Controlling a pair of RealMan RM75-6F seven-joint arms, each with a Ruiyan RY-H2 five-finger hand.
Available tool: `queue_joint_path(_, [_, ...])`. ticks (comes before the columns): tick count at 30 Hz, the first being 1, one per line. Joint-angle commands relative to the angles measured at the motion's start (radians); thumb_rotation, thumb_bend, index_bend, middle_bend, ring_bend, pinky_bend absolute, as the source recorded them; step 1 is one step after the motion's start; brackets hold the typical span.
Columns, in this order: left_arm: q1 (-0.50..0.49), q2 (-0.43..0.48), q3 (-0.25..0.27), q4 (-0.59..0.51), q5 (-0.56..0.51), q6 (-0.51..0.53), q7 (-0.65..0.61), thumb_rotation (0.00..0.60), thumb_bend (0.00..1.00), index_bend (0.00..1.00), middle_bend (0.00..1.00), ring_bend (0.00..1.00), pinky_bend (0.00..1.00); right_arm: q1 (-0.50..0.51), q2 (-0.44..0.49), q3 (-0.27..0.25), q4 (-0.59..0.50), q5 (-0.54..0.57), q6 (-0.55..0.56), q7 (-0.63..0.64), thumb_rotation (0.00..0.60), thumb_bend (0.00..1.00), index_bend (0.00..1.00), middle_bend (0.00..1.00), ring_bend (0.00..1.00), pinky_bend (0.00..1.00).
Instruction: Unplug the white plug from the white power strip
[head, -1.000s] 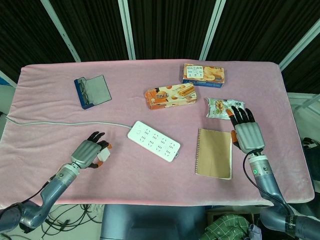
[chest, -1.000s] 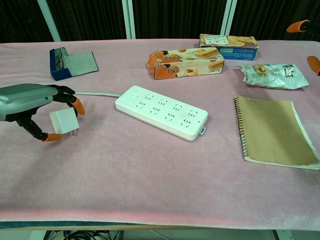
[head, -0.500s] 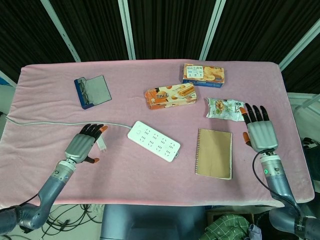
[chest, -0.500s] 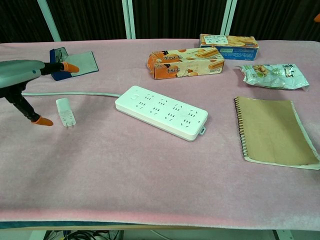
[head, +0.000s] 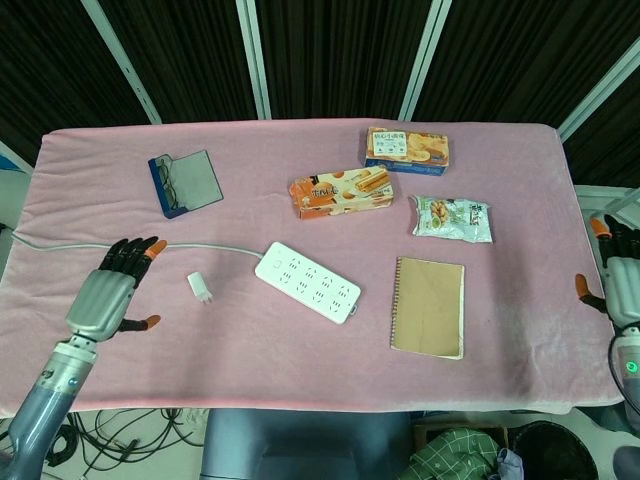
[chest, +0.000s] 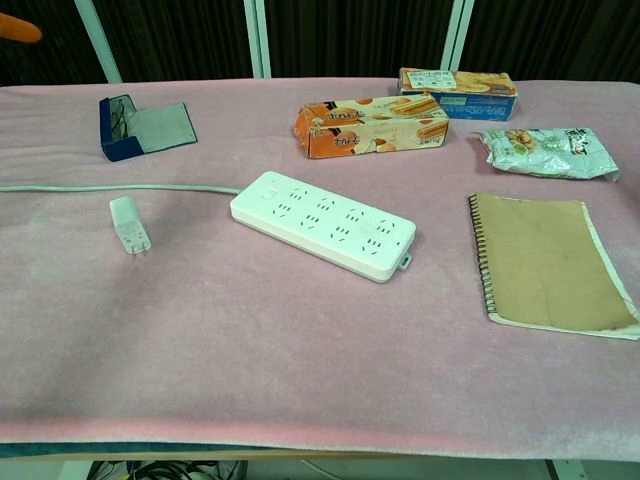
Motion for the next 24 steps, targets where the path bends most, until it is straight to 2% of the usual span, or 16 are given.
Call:
queue_joint_path(1, [0.103, 0.027, 0.075, -0.001, 0.090, 0.092, -0.067, 0.600, 0.07, 0.00, 0.04, 0.00, 0.00, -0.105, 0.032, -0.067, -0.029, -0.079, 0.113, 0.067, 0.600, 0.34, 0.00, 0.00, 0.03, 0.05])
queue_joint_path(4, [0.162, 0.021, 0.101, 0.034, 0.119, 0.150, -0.106, 0.600, 0.07, 0.00, 0.04, 0.00, 0.00, -0.157, 0.024, -0.105, -0.046, -0.119, 0.177, 0.073, 0.600, 0.34, 0.00, 0.00, 0.03, 0.05])
queue_joint_path(9, [0.219, 0.003, 0.126, 0.083, 0.162, 0.190, -0.173, 0.600, 0.08, 0.00, 0.04, 0.00, 0.00, -0.226, -0.007, -0.161, -0.119, -0.219, 0.298, 0.050, 0.600, 0.33, 0.00, 0.00, 0.03, 0.05])
queue_joint_path(13, [0.250, -0.020, 0.128, 0.108, 0.188, 0.222, -0.182, 0.600, 0.08, 0.00, 0.04, 0.00, 0.00, -0.253, -0.045, -0.217, -0.154, -0.318, 0.345, -0.038, 0.600, 0.31, 0.00, 0.00, 0.02, 0.05])
queue_joint_path(15, [0.263, -0.036, 0.124, 0.118, 0.203, 0.241, -0.180, 0.600, 0.09, 0.00, 0.04, 0.00, 0.00, -0.251, -0.061, -0.240, -0.167, -0.351, 0.333, -0.108, 0.600, 0.31, 0.00, 0.00, 0.01, 0.05])
queue_joint_path(18, [0.278, -0.040, 0.128, 0.122, 0.228, 0.256, -0.159, 0.600, 0.09, 0.00, 0.04, 0.00, 0.00, -0.246, -0.082, -0.246, -0.183, -0.374, 0.325, -0.169, 0.600, 0.30, 0.00, 0.00, 0.01, 0.05])
queue_joint_path(24, [0.325, -0.009, 0.138, 0.051, 0.190, 0.271, -0.079, 0.600, 0.09, 0.00, 0.03, 0.00, 0.00, -0.242, -0.105, -0.235, -0.171, -0.361, 0.306, -0.203, 0.600, 0.30, 0.00, 0.00, 0.01, 0.05])
